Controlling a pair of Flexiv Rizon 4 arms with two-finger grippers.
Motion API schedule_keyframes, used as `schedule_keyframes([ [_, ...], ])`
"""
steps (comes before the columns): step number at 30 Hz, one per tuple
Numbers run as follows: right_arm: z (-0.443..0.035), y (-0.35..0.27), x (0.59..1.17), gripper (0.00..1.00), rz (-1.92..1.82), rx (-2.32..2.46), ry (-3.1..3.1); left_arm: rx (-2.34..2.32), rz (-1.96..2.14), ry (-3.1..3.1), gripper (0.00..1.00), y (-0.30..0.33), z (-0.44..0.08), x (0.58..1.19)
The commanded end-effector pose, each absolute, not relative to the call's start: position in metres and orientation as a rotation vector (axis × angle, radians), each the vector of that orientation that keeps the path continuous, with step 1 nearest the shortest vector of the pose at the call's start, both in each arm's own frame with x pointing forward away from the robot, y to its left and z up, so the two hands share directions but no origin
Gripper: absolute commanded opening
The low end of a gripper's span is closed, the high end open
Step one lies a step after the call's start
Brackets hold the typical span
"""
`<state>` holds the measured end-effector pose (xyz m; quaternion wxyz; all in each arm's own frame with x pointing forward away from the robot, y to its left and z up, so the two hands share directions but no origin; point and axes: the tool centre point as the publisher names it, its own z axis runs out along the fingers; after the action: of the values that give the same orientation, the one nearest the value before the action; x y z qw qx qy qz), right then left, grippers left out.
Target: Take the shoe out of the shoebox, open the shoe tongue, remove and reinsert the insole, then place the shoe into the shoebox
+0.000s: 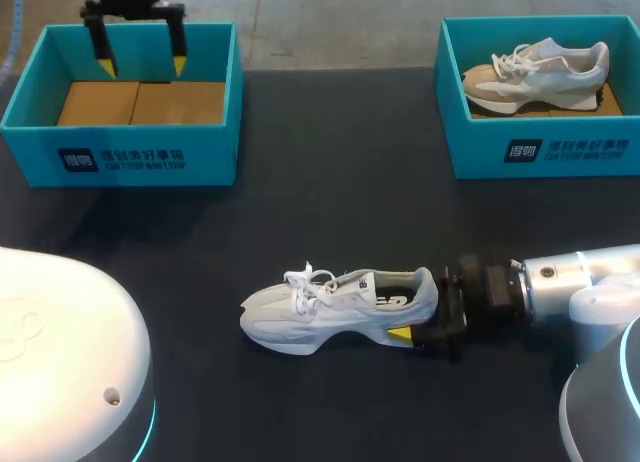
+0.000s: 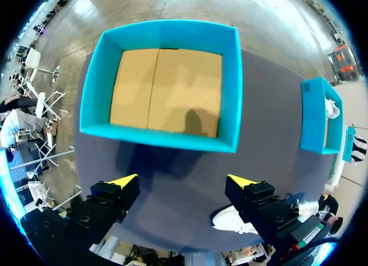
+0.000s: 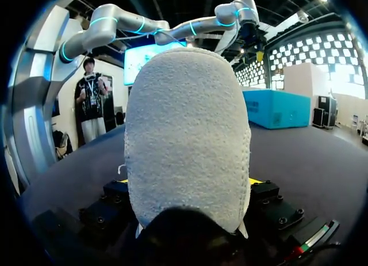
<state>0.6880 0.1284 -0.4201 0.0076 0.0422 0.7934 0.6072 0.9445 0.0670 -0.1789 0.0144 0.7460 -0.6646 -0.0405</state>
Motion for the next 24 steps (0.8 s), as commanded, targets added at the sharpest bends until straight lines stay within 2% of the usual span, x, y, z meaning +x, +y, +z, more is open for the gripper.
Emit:
schedule_keyframes([
  [1, -0.42, 0.129, 0.688, 0.0, 1.893, 0.133, 2.485, 2.351, -0.053, -2.098, 1.0, 0.047, -0.183, 0.913],
  [14, -0.42, 0.129, 0.688, 0.0, 1.893, 0.133, 2.485, 2.289, -0.117, -2.038, 1.0, -0.012, -0.188, 0.876],
  [24, -0.42, 0.129, 0.688, 0.0, 1.893, 0.133, 2.485, 2.289, -0.117, -2.038, 1.0, -0.012, -0.188, 0.876],
])
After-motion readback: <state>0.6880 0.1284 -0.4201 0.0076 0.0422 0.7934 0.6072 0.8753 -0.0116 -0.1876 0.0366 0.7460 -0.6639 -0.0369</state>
